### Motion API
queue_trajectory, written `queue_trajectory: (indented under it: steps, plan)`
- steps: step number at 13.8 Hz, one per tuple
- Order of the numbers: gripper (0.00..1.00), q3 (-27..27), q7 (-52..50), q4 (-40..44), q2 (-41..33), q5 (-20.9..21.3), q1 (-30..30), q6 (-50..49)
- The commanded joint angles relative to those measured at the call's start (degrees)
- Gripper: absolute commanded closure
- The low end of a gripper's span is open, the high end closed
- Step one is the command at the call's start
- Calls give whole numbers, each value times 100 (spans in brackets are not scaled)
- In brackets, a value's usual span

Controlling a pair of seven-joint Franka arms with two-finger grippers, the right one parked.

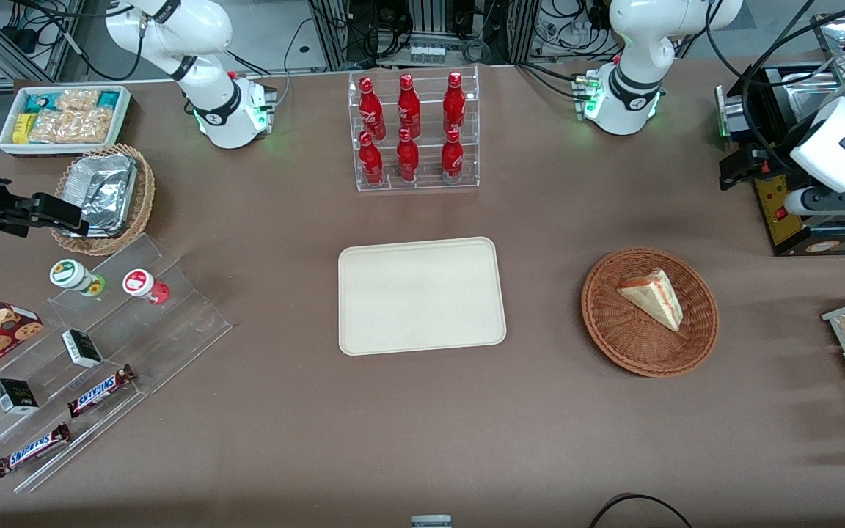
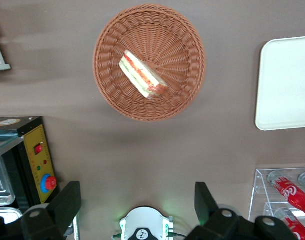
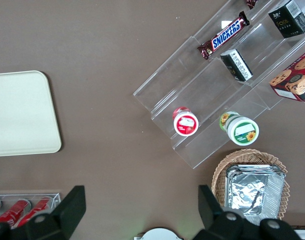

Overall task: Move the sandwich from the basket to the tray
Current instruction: 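Move the left gripper over the wrapped sandwich in the wicker basket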

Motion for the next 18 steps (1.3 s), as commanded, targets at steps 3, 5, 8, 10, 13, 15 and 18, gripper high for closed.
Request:
queue_trajectory:
  steps: [3, 5, 8, 10, 13, 15, 18]
  plan:
    - [0, 25, -7, 55, 78, -140, -24, -32]
    - [0, 51, -7, 29, 306, -114, 2, 160]
    - [0, 165, -16, -6, 736, -131, -7, 398]
    - [0, 235, -33, -15, 1027, -123, -7, 582]
    - [0, 262, -77, -190, 1335, -70, -7, 1056]
    - [0, 367, -77, -444, 1449, -70, -7, 1469]
    - [0, 402, -479, -718, 1677, -70, -7, 1971]
